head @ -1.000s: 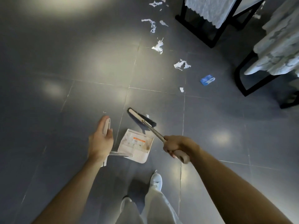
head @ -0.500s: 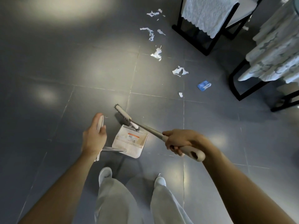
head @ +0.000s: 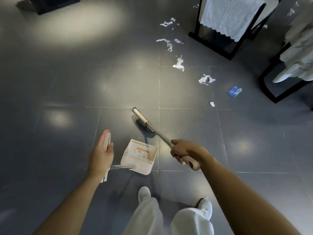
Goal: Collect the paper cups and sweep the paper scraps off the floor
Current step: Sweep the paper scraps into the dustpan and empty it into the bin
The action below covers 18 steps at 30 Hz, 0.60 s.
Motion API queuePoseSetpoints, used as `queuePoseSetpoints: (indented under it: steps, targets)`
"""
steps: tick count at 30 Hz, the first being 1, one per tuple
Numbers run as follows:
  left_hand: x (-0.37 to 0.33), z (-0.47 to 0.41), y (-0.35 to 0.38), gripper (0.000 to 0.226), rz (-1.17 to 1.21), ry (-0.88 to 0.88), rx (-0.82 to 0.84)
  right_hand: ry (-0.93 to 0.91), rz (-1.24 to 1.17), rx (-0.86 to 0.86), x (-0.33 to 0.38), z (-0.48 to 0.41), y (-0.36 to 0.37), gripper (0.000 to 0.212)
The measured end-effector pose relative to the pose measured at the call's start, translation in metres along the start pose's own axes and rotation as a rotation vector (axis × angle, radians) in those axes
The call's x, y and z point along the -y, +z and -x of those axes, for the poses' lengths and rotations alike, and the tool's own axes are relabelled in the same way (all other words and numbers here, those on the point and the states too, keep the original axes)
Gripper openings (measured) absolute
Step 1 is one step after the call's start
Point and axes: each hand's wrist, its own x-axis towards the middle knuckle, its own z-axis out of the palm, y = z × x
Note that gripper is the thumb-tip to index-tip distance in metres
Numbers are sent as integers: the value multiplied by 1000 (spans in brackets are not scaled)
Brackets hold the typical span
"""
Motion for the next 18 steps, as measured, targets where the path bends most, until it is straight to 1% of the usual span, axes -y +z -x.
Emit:
queuePoseSetpoints:
  steps: [4,7,9,11,13,15,18]
  targets:
    - [24,-42,-9,42,24,-10,-4,32,100,21,20,-29,38,41]
    - [33,-74,-15,44,68,-9,-15,54,68,125,30,-32,63,44]
    - [34,-85,-16,44,67,6,-14,98,-22,199,36,-25,66,42]
    - [34,-89,-15,43,64,61,21,153,-121,238,40,-18,52,43]
    - [32,-93,-11,44,35,102,75,171,-156,250,42,-11,28,42]
    - [27,-96,-4,44,36,132,122,185,-253,255,39,-3,6,39]
    - [6,-100,6,44,88,213,173,182,-327,199,27,4,-18,41]
